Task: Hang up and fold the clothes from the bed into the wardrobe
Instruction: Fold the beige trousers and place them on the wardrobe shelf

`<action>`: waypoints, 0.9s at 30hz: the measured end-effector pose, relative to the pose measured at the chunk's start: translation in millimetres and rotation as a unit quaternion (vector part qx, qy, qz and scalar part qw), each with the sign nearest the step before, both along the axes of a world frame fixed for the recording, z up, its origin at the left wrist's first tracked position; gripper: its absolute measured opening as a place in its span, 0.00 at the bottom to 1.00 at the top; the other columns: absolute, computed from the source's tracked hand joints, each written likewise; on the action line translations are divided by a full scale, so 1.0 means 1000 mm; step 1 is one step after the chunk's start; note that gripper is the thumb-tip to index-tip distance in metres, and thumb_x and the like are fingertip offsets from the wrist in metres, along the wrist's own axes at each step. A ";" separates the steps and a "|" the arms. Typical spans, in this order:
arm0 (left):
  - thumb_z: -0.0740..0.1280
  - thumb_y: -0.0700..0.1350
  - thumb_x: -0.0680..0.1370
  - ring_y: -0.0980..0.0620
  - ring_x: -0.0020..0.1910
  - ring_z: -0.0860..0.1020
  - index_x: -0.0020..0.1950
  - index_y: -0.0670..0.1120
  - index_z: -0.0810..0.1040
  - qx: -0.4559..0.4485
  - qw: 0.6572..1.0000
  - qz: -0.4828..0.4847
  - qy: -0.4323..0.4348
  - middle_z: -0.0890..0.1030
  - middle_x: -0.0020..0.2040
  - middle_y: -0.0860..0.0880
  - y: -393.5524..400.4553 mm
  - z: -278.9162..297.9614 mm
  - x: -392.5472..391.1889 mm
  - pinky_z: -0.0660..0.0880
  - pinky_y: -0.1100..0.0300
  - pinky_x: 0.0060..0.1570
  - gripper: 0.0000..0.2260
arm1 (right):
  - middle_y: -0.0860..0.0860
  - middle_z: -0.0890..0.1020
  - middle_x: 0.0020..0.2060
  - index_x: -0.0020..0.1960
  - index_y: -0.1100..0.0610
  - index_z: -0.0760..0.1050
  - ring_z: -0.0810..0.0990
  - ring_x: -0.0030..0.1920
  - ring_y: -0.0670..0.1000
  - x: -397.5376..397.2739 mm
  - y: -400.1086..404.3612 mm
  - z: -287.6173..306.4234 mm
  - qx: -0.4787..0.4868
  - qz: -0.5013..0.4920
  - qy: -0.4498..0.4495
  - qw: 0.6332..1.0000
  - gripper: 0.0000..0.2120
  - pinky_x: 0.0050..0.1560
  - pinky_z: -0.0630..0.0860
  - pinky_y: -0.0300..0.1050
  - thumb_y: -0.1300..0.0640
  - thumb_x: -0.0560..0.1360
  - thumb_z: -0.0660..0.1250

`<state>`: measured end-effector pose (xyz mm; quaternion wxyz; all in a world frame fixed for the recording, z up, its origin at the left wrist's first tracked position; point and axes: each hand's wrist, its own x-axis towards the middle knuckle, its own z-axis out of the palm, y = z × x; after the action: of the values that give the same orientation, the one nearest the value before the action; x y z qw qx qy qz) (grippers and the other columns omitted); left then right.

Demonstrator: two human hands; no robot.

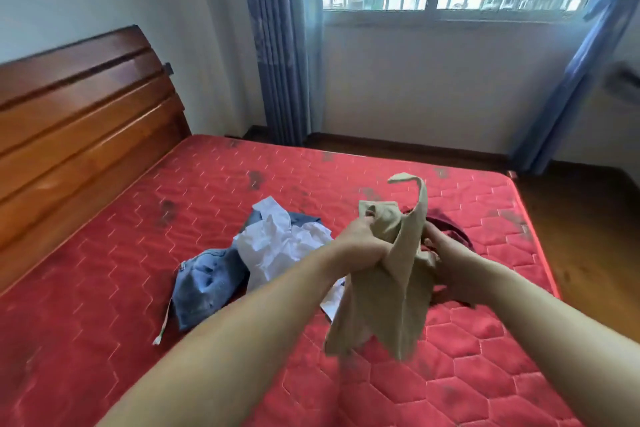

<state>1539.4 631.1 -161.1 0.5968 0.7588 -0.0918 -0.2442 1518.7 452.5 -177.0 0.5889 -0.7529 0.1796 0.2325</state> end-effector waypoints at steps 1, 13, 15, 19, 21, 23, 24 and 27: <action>0.68 0.41 0.59 0.57 0.38 0.79 0.41 0.47 0.80 -0.011 1.000 0.003 -0.008 0.81 0.36 0.55 -0.001 0.012 -0.003 0.76 0.63 0.41 0.12 | 0.51 0.79 0.53 0.54 0.42 0.75 0.76 0.51 0.51 -0.002 -0.001 0.010 0.047 0.022 0.022 0.998 0.32 0.54 0.74 0.50 0.24 0.59 0.67; 0.60 0.56 0.79 0.51 0.49 0.77 0.53 0.48 0.80 -0.222 0.967 0.124 -0.028 0.80 0.48 0.48 0.044 0.101 -0.002 0.73 0.54 0.55 0.15 | 0.48 0.76 0.28 0.33 0.56 0.78 0.76 0.25 0.43 0.028 0.050 0.127 0.292 -0.032 -0.186 0.938 0.24 0.29 0.73 0.33 0.52 0.82 0.55; 0.62 0.54 0.73 0.51 0.51 0.77 0.65 0.52 0.73 -0.147 0.975 0.149 -0.073 0.80 0.51 0.50 0.059 0.089 -0.002 0.72 0.54 0.50 0.20 | 0.46 0.77 0.26 0.35 0.54 0.76 0.76 0.23 0.41 0.036 0.044 0.144 0.270 -0.069 -0.221 0.935 0.21 0.30 0.73 0.34 0.54 0.83 0.54; 0.73 0.44 0.75 0.56 0.49 0.78 0.74 0.52 0.63 0.008 0.994 -0.010 -0.108 0.77 0.53 0.52 0.065 0.065 -0.010 0.77 0.64 0.48 0.31 | 0.45 0.67 0.18 0.22 0.51 0.67 0.67 0.18 0.43 0.039 0.055 0.176 0.263 -0.057 -0.268 0.925 0.29 0.21 0.66 0.32 0.55 0.83 0.55; 0.74 0.47 0.74 0.59 0.39 0.77 0.61 0.52 0.74 0.083 0.974 0.054 -0.202 0.78 0.43 0.54 0.062 0.070 0.000 0.76 0.61 0.45 0.18 | 0.45 0.65 0.16 0.17 0.52 0.65 0.65 0.17 0.42 0.033 0.069 0.193 0.278 -0.037 -0.263 0.923 0.33 0.19 0.63 0.31 0.58 0.83 0.54; 0.70 0.45 0.77 0.63 0.32 0.74 0.46 0.52 0.78 0.084 0.963 0.093 -0.239 0.78 0.35 0.55 0.063 0.081 0.007 0.73 0.60 0.40 0.02 | 0.46 0.68 0.19 0.20 0.53 0.70 0.66 0.20 0.43 0.031 0.072 0.205 0.302 -0.021 -0.251 0.919 0.31 0.23 0.66 0.32 0.57 0.82 0.55; 0.68 0.44 0.78 0.62 0.33 0.75 0.44 0.49 0.80 0.056 0.964 0.100 -0.238 0.79 0.35 0.54 0.063 0.084 0.010 0.73 0.59 0.41 0.04 | 0.47 0.70 0.24 0.27 0.52 0.74 0.65 0.26 0.45 0.033 0.070 0.209 0.339 -0.026 -0.219 0.915 0.22 0.30 0.68 0.32 0.54 0.80 0.60; 0.64 0.44 0.81 0.54 0.43 0.76 0.50 0.44 0.81 -0.047 0.980 0.100 -0.168 0.80 0.44 0.48 0.065 0.093 0.008 0.74 0.58 0.48 0.07 | 0.49 0.70 0.40 0.58 0.56 0.75 0.70 0.43 0.50 0.039 0.061 0.217 0.418 -0.177 -0.185 0.871 0.21 0.62 0.68 0.42 0.41 0.73 0.66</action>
<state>1547.1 696.1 -68.4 0.6290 0.7657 -0.1254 -0.0478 1558.0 513.5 40.2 0.9026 -0.4209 0.0835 0.0340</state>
